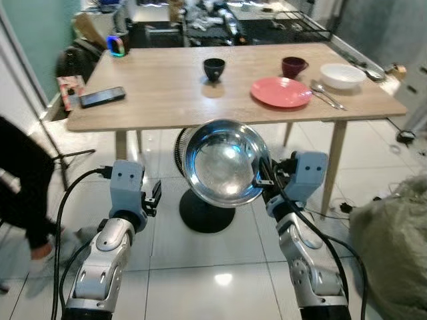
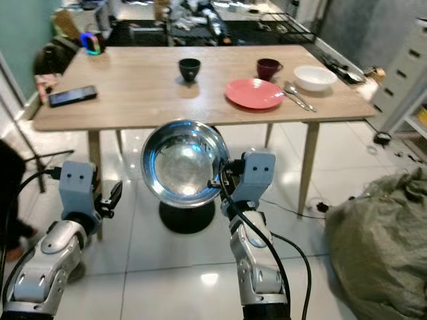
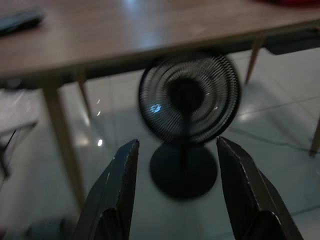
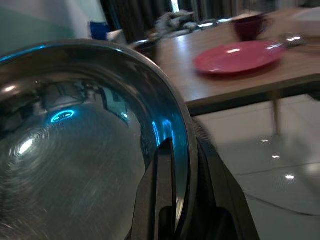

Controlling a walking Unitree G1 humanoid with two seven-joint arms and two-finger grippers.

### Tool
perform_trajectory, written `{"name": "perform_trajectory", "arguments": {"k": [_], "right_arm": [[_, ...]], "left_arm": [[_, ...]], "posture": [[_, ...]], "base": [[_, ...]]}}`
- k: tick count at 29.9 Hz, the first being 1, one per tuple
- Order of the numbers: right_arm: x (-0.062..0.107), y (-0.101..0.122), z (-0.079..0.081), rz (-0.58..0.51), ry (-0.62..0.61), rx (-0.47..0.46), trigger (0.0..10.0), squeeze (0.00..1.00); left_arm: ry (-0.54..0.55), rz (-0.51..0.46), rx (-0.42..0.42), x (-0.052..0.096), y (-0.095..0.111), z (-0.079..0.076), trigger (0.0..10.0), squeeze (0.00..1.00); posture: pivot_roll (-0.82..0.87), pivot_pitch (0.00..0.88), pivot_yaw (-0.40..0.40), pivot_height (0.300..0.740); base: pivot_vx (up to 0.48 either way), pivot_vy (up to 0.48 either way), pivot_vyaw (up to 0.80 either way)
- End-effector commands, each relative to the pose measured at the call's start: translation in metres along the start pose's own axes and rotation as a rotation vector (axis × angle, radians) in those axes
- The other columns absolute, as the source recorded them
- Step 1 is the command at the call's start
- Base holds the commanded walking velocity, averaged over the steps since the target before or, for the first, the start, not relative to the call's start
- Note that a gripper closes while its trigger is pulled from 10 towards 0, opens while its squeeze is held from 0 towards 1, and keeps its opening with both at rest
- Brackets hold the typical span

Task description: Setting the table

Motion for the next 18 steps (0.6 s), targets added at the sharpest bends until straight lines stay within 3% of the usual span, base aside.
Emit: {"name": "perform_trajectory", "arguments": {"k": [1,18], "right_arm": [[-0.0007,0.0030,-0.0022,-0.016,-0.015,-0.010,10.0,0.00],[-0.0026,0.0055,-0.0020,-0.029,-0.017,-0.007,10.0,0.00]], "left_arm": [[-0.006,0.016,-0.005,0.0007,-0.0037,-0.0021,10.0,0.00],[-0.004,0.012,-0.007,0.0004,-0.0024,-0.0011,10.0,0.00]], "posture": [[0.01,0.000,0.096,0.740],[0.01,0.000,0.096,0.740]], "base": [[0.480,0.000,-0.42],[0.480,0.000,0.00]]}}
Point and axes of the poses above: a point about 5 cm out from each wrist's last joint towards the gripper, its own x axis pointing back from the gripper into the wrist, its own y axis along the axis of the wrist's last joint, z = x × y, the point moved 1 cm from there along -x, pointing out of the wrist towards the gripper, and after that the axes turned 12 degrees about x, right-handed, at the moved point
